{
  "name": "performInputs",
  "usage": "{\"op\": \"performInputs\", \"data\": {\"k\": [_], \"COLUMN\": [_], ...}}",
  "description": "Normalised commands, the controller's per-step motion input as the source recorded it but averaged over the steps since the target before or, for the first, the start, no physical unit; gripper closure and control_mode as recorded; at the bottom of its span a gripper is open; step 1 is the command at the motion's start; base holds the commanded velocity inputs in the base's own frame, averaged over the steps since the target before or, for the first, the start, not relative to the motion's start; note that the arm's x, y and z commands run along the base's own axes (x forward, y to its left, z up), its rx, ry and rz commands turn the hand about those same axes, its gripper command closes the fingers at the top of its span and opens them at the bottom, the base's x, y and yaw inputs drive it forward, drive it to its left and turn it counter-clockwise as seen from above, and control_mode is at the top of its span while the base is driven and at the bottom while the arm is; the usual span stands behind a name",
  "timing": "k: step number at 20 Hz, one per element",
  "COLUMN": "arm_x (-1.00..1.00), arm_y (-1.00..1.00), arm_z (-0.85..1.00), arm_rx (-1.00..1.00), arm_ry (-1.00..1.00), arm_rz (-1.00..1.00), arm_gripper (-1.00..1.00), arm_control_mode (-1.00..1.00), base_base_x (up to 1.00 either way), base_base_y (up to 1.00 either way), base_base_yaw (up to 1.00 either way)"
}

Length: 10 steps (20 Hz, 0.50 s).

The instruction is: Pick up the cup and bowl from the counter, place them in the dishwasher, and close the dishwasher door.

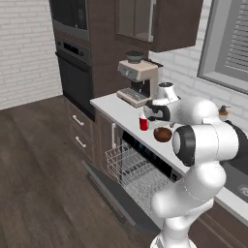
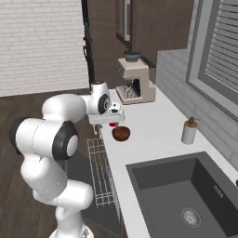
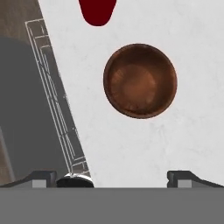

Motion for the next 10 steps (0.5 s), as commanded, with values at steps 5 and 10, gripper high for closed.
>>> {"op": "performInputs", "data": {"k": [5,10], "arm_x": [0.28,0.46], "arm_y": [0.05,0.00], "arm_z": [-0.60,-0.41], "arm_rx": [-0.05,-0.01], "arm_ry": [0.02,0.00], "arm_rz": [0.00,0.00], "arm_gripper": [-1.00,-1.00], "arm_control_mode": [-1.00,-1.00], "base_base_x": [0.00,0.00], "base_base_y": [0.00,0.00], "base_base_yaw": [0.00,0.00]}}
